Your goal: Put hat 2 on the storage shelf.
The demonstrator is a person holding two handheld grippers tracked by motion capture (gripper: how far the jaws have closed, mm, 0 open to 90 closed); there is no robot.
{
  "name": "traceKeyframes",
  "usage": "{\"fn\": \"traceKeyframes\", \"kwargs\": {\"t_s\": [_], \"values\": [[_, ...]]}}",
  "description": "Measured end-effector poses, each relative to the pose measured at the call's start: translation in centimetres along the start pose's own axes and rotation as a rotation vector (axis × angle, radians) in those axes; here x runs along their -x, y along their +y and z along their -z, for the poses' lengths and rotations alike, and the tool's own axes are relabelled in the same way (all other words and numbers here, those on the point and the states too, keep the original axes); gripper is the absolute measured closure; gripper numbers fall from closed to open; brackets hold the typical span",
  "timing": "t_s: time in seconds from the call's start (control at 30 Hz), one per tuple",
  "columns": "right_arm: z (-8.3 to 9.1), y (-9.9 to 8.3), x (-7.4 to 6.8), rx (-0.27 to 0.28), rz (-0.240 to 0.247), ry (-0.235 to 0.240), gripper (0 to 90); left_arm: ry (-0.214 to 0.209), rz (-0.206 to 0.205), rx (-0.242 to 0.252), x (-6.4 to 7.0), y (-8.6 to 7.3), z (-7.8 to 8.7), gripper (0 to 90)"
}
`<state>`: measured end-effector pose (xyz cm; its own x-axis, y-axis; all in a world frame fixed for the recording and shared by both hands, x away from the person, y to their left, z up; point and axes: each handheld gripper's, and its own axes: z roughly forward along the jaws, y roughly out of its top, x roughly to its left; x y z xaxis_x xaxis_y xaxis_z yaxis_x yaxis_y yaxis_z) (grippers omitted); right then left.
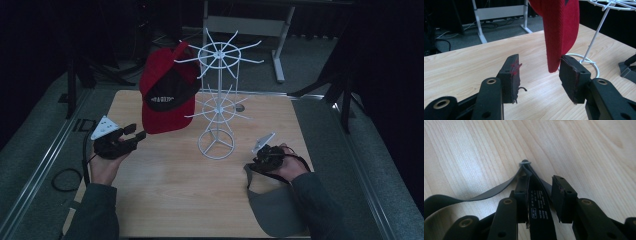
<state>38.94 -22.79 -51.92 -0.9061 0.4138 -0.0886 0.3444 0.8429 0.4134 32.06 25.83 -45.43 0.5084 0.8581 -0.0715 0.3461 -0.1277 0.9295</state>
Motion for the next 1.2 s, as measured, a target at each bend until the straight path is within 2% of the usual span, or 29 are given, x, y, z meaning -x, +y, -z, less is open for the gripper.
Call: {"fn": "traceKeyframes", "kwargs": {"t_s": [0.2, 0.27, 0.33, 0.37, 0.47, 0.63, 0.77, 0.93, 1.03, 1.1, 1.2], "values": [[-1.0, 0.5, 0.0, -0.048, 0.013, 0.029, 69.1, -0.001, -0.003, 0.006, 0.1, 0.2, 0.0, 51.6], [-1.3, 0.6, -0.1, -0.066, 0.014, 0.035, 75.0, -0.002, -0.004, 0.005, 0.1, 0.2, 0.0, 51.6], [-1.6, 0.6, -0.2, -0.07, 0.0, 0.024, 85.2, -0.001, -0.001, 0.004, 0.0, 0.1, 0.0, 51.6], [-1.5, 0.6, -0.1, -0.063, -0.003, 0.008, 87.6, -0.001, -0.001, 0.003, 0.0, 0.1, 0.1, 51.6], [-1.2, 0.5, -0.1, -0.046, -0.032, -0.042, 88.4, 0.0, 0.0, 0.005, 0.0, 0.0, 0.1, 51.6], [-0.1, 0.3, 0.1, 0.041, -0.079, -0.109, 88.5, 0.003, 0.006, 0.01, -0.1, 0.0, 0.1, 51.6], [1.1, 0.2, 0.4, 0.143, -0.123, -0.145, 88.6, 0.002, 0.007, 0.011, 0.0, 0.1, 0.1, 51.6], [2.6, 0.0, 0.8, 0.265, -0.172, -0.159, 88.6, 0.002, 0.003, 0.005, 0.0, 0.1, 0.1, 51.6], [3.4, 0.0, 1.0, 0.308, -0.19, -0.17, 88.5, 0.001, 0.005, 0.006, 0.0, 0.1, 0.1, 51.6], [4.0, -0.1, 1.3, 0.335, -0.209, -0.157, 88.4, 0.001, 0.005, 0.007, 0.0, 0.1, 0.0, 51.5], [4.8, -0.2, 1.6, 0.373, -0.227, -0.17, 88.4, 0.002, 0.005, 0.006, 0.0, 0.2, 0.0, 51.2]]}}
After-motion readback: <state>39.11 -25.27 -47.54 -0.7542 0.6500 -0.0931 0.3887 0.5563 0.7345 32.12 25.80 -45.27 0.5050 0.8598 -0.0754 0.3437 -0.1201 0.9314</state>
